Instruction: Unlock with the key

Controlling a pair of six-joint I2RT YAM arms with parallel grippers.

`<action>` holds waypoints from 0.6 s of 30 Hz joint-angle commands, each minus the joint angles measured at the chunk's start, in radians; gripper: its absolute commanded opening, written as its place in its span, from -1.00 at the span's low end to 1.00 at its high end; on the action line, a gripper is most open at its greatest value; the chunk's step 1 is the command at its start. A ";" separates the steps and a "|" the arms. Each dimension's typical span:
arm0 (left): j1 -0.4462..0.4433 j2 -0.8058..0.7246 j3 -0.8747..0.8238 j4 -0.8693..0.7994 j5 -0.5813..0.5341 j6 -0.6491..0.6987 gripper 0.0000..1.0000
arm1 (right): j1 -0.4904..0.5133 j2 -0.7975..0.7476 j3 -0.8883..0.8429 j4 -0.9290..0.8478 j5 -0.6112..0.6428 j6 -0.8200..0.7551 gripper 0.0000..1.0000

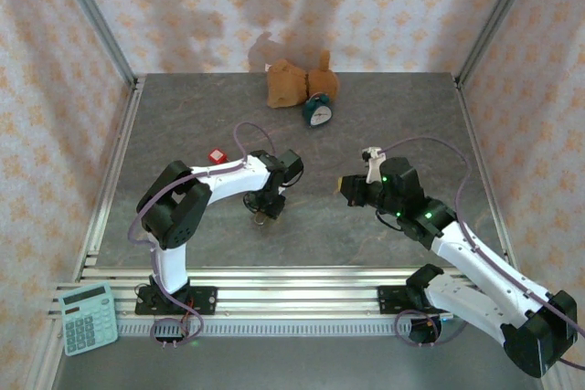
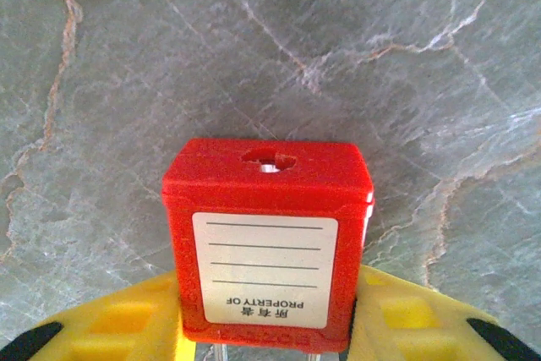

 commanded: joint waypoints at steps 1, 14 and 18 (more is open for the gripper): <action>0.011 0.051 -0.031 0.018 -0.122 0.000 -0.23 | -0.002 -0.017 -0.010 0.001 0.021 0.017 -0.80; -0.019 -0.284 -0.198 0.361 -0.038 -0.012 -0.27 | -0.001 0.013 -0.044 0.109 -0.029 0.107 -0.80; -0.049 -0.366 -0.271 0.493 -0.020 0.010 -0.26 | -0.001 0.030 -0.038 0.144 -0.042 0.132 -0.80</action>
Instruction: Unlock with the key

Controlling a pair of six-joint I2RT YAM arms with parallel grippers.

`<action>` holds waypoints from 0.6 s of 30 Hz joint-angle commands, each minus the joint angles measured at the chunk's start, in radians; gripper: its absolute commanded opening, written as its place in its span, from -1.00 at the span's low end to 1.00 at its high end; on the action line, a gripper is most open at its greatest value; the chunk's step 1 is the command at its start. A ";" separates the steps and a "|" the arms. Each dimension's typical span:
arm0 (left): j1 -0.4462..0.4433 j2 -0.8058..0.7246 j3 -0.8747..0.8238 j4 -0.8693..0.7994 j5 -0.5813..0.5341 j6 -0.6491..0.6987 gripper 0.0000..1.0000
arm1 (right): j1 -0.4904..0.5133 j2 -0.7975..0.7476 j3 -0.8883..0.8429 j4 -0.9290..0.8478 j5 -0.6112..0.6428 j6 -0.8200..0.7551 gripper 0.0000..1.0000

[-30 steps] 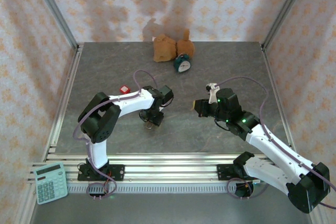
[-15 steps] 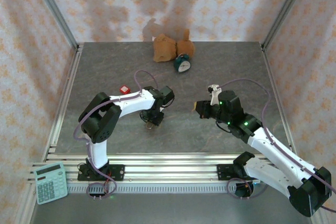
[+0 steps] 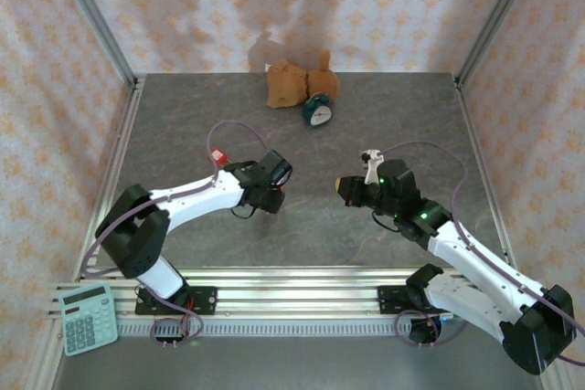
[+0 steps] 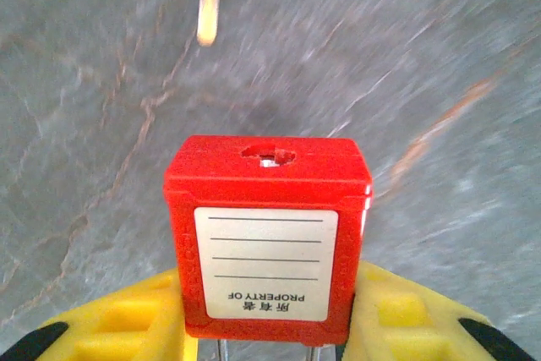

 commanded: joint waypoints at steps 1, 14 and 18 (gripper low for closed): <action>-0.039 -0.076 -0.059 0.196 0.002 0.023 -0.26 | 0.000 0.010 0.009 0.074 -0.017 0.037 -0.80; -0.239 -0.235 -0.134 0.373 -0.147 0.182 -0.25 | 0.000 -0.014 0.024 0.117 -0.019 0.099 -0.80; -0.283 -0.220 -0.128 0.364 -0.171 0.210 -0.26 | 0.000 -0.034 0.013 0.117 -0.018 0.097 -0.80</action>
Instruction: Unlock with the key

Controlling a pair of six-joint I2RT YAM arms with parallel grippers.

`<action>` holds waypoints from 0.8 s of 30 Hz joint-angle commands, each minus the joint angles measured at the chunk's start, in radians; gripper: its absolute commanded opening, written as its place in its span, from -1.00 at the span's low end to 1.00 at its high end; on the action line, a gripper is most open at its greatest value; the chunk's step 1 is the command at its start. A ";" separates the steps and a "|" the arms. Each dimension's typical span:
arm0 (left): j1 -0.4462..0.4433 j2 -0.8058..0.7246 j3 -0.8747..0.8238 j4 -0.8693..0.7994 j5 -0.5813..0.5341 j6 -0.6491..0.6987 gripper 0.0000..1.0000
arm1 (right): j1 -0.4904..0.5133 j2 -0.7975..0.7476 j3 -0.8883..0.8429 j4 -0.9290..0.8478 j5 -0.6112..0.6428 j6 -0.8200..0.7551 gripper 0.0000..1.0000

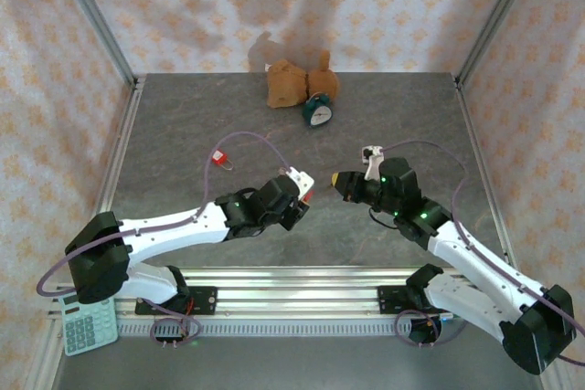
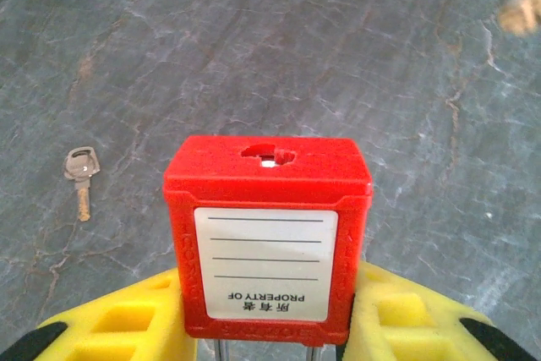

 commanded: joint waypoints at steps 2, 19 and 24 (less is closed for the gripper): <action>-0.050 -0.009 0.023 0.040 -0.074 0.054 -0.26 | 0.000 -0.036 0.002 0.056 0.005 0.014 -0.80; -0.136 -0.006 0.046 0.086 -0.164 0.111 -0.28 | 0.000 -0.050 -0.045 0.122 -0.067 0.009 -0.80; -0.146 -0.012 0.047 0.098 -0.182 0.117 -0.30 | 0.000 -0.058 -0.062 0.132 -0.082 0.018 -0.81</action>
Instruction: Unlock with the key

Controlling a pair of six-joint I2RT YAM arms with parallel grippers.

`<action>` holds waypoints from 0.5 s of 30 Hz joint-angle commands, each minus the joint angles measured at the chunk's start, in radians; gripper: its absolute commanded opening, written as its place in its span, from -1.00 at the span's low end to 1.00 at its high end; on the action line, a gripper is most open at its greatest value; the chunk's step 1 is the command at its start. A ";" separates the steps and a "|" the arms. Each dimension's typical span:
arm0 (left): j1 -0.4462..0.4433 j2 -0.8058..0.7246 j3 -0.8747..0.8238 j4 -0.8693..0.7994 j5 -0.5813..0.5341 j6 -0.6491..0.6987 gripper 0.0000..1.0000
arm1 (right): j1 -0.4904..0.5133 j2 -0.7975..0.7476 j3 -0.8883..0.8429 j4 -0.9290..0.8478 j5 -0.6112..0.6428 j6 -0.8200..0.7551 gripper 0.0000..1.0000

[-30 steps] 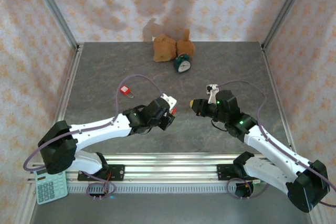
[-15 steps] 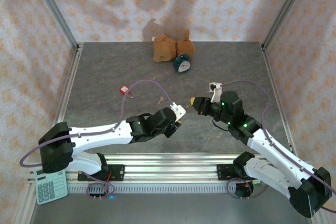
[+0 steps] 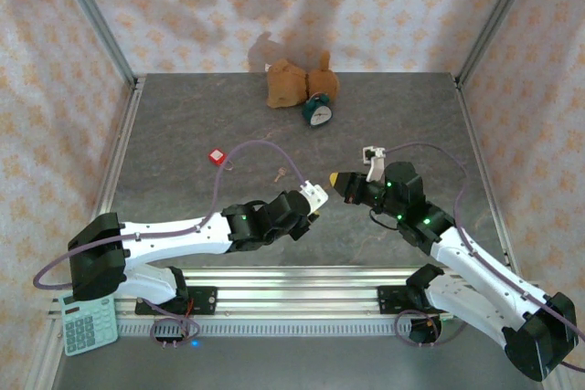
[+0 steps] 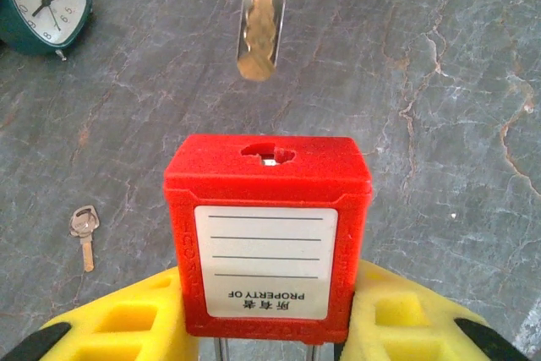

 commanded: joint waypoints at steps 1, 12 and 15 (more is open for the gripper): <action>-0.014 -0.012 0.035 0.050 -0.050 0.020 -0.30 | 0.000 -0.017 -0.020 0.037 -0.017 0.007 -0.81; -0.030 0.004 0.056 0.035 -0.062 0.031 -0.31 | 0.000 -0.038 -0.042 0.035 -0.031 0.015 -0.81; -0.030 0.010 0.062 0.033 -0.062 0.033 -0.31 | 0.000 -0.040 -0.042 0.034 -0.038 0.013 -0.81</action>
